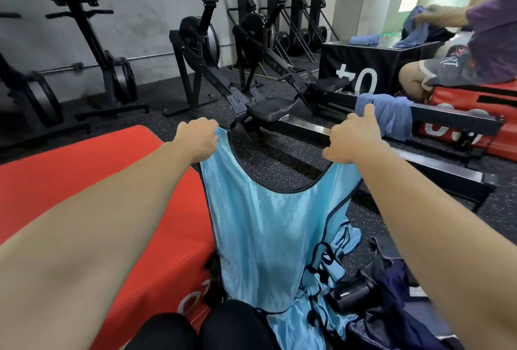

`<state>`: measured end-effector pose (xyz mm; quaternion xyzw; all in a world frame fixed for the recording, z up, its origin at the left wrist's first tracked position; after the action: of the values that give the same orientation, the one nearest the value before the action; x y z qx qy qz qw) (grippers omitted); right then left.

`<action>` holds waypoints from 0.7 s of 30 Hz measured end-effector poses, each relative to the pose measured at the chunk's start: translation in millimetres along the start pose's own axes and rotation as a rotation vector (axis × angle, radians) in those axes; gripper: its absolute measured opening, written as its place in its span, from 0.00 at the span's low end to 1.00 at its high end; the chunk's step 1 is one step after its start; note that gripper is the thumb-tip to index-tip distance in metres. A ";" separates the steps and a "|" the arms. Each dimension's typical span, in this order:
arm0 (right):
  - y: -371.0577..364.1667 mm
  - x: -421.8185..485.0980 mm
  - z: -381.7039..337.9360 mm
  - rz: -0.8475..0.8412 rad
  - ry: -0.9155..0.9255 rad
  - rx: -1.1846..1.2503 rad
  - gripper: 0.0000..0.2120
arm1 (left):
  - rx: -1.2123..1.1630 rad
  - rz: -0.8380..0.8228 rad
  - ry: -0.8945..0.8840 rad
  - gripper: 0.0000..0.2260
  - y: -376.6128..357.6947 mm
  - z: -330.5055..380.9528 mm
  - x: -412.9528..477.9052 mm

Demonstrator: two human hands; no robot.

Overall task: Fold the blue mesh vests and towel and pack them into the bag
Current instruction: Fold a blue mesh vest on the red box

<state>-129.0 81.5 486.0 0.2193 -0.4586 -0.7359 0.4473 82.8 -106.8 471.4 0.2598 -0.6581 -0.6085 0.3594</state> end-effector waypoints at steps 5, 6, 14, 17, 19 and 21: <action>-17.7 -1.6 2.0 -0.067 0.007 0.126 0.13 | 0.017 0.074 0.128 0.06 7.3 -17.1 -0.7; -20.6 -0.2 1.3 -0.084 0.018 0.151 0.13 | -0.031 0.086 0.143 0.06 7.6 -19.2 -0.4; -18.2 24.1 3.2 -0.071 0.030 0.234 0.13 | -0.361 -0.024 0.172 0.07 3.5 -2.8 25.5; -12.6 38.5 -0.3 -0.009 0.002 0.328 0.12 | -0.426 -0.041 0.117 0.11 -2.5 9.1 45.0; -10.5 49.7 -0.6 0.023 -0.037 0.342 0.12 | -0.318 0.022 0.089 0.11 -1.4 10.4 61.5; -11.6 62.9 -2.0 0.033 -0.067 0.349 0.11 | -0.228 0.064 0.069 0.13 -1.7 13.5 78.5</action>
<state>-164.5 28.5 480.4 0.2611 -0.5977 -0.6446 0.3990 24.4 -159.9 482.0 0.2171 -0.5799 -0.6583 0.4282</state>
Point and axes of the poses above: each hand's wrist, its own x-axis towards the middle knuckle, its own y-axis out of the back of the hand, z = x × y, the point moved 10 cm from there along x, towards the middle knuckle, and after that the axes turned 2 degrees about -z, right-handed, at the moved point
